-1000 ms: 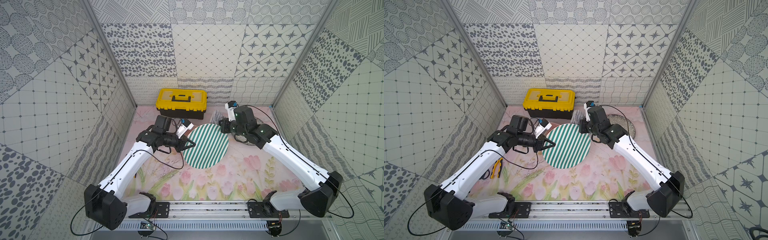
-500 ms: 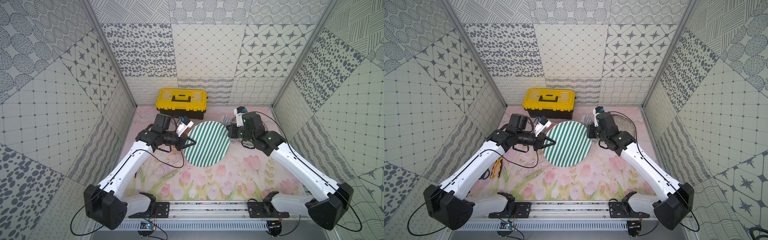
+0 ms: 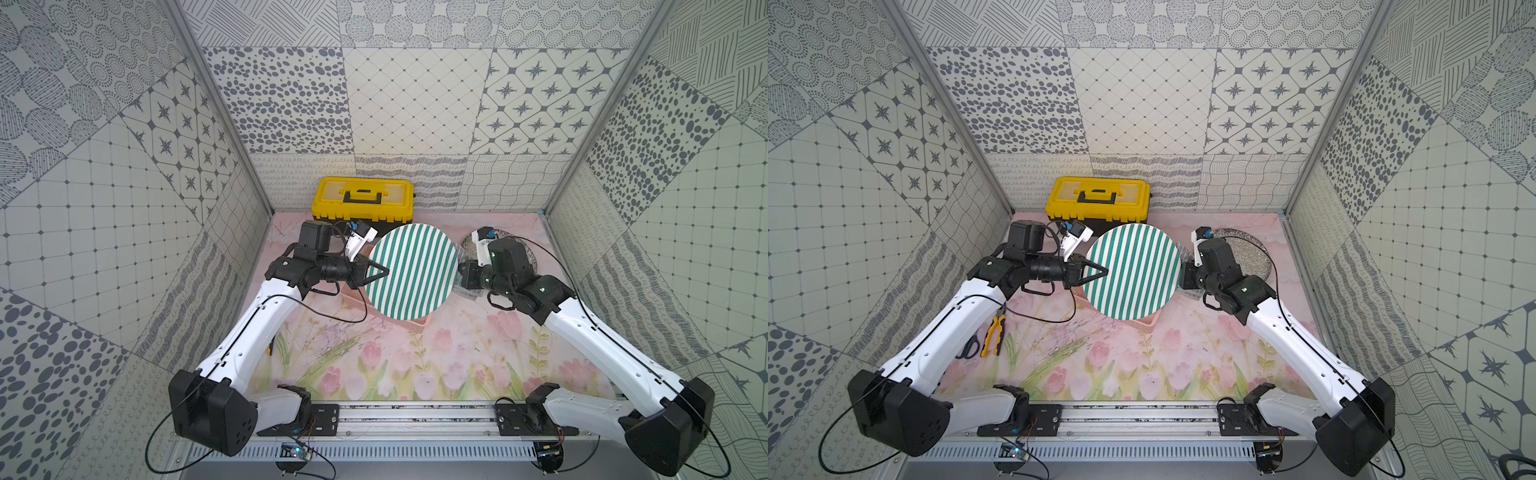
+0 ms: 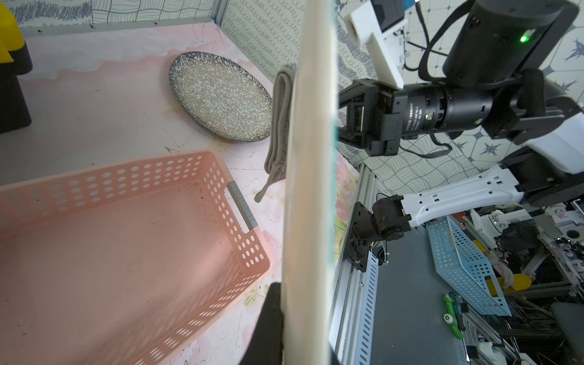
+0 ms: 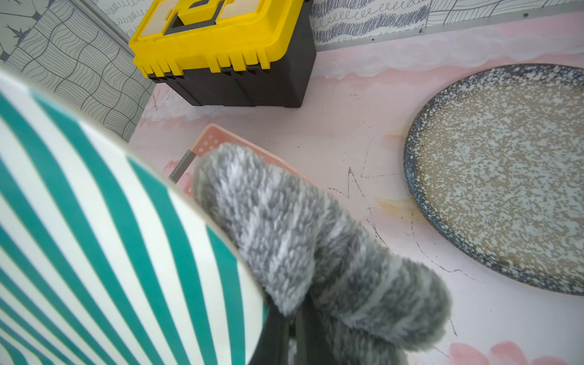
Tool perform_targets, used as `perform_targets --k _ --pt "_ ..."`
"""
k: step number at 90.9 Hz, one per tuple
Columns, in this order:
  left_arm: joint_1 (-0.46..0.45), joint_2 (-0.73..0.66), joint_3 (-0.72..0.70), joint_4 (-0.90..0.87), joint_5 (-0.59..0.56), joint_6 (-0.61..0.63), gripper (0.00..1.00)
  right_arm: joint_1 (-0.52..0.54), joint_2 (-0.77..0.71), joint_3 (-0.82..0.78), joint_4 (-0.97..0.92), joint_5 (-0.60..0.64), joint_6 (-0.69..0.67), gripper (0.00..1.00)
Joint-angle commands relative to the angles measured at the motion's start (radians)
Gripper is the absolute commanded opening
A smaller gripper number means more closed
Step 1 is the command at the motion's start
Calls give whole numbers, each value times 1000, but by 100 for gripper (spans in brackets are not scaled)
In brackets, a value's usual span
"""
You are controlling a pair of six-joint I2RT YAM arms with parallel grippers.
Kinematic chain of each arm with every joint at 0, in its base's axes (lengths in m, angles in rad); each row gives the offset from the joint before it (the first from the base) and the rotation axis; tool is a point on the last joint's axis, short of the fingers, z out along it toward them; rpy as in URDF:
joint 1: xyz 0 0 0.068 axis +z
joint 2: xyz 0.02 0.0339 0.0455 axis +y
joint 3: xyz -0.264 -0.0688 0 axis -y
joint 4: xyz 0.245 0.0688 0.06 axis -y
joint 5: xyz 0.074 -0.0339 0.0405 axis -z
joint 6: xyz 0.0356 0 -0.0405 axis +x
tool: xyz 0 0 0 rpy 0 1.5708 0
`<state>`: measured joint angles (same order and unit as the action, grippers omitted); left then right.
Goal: Wipe the wet plate dry
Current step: Wipe the plate with towel.
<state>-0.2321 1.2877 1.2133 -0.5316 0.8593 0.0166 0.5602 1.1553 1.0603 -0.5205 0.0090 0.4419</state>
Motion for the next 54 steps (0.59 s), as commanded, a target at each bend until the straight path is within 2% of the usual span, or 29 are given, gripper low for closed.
perform_targets --k 1,54 --pt "25 11 13 158 80 -104 0 0 -35 -28 85 -42 9 0" --pt "36 37 3 258 72 -293 0 2 -145 -228 274 -124 -15 0"
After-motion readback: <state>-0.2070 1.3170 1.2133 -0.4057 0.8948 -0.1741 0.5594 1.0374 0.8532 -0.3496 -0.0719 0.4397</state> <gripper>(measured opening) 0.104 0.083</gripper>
